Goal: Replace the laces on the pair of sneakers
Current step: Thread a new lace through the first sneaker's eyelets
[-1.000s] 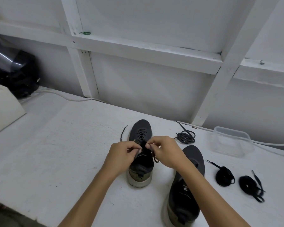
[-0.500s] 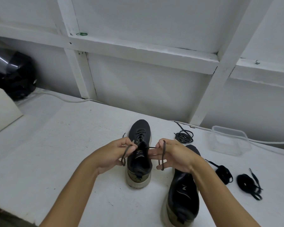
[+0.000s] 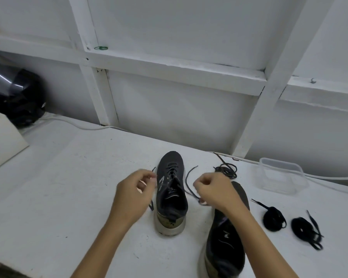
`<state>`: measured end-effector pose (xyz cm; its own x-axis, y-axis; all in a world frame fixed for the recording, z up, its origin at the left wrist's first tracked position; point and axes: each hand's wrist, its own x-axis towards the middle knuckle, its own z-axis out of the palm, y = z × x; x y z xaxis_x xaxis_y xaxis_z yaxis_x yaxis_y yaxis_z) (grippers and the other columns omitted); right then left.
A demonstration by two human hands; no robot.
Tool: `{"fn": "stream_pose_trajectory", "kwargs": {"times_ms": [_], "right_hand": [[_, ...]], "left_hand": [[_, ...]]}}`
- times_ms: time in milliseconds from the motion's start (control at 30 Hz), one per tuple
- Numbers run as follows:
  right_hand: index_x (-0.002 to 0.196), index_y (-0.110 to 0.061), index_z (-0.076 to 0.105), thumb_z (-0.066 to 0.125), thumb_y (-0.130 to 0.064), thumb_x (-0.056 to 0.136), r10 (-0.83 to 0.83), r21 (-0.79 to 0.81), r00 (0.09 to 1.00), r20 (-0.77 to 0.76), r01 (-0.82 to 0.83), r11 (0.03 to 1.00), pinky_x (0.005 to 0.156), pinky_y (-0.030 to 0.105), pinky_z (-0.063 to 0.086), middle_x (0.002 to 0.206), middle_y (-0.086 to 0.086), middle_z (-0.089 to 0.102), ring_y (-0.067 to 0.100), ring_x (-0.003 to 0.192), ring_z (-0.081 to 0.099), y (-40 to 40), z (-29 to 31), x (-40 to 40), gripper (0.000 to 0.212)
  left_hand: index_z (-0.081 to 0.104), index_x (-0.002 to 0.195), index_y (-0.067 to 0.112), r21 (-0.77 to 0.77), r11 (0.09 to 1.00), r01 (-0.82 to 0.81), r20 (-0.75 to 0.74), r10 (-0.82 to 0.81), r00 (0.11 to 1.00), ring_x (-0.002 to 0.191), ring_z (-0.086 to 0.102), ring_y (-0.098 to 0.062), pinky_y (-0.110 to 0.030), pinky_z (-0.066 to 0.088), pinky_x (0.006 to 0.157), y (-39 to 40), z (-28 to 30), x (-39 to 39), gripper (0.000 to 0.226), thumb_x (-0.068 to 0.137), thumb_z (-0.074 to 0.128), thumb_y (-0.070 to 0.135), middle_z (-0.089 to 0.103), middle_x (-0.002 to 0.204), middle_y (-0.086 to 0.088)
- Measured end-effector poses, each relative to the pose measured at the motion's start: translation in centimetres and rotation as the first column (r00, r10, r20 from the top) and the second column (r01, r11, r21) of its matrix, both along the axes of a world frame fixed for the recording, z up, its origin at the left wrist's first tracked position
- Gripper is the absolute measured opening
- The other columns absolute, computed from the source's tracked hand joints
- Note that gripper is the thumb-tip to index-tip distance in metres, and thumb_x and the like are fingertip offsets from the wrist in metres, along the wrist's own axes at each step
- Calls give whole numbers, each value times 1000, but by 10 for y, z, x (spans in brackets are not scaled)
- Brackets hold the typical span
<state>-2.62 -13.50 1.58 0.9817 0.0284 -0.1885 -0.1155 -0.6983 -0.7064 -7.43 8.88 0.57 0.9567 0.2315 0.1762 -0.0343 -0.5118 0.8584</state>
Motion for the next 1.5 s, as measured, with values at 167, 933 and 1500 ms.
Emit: {"fn": "stream_pose_trajectory", "kwargs": {"times_ms": [167,933,1500], "right_hand": [[88,5,67,54,-44,99,19,68,979,-203,-5,998,59,28,60,62,7,73,23,62,74,11,-4,-3,53],[100,-11,62,66,-13,97,-20,841,974,-225,204,501,79,36,61,98,8,77,24,99,75,5,3,23,6],[101,-17,66,47,-18,106,393,427,917,-69,-329,842,66,21,47,91,-4,78,9,75,60,50,40,39,19]], "left_hand": [[67,72,26,224,971,80,-55,-69,996,65,58,-8,-15,44,56,-21,8,-12,19,91,67,24,62,64,8],[71,91,22,-183,925,332,-400,-379,834,70,65,-5,-28,47,77,19,29,19,11,97,64,29,72,73,6],[70,107,17,448,889,98,113,-165,980,108,57,-18,-35,43,98,12,66,105,15,94,65,17,65,112,1]]}}
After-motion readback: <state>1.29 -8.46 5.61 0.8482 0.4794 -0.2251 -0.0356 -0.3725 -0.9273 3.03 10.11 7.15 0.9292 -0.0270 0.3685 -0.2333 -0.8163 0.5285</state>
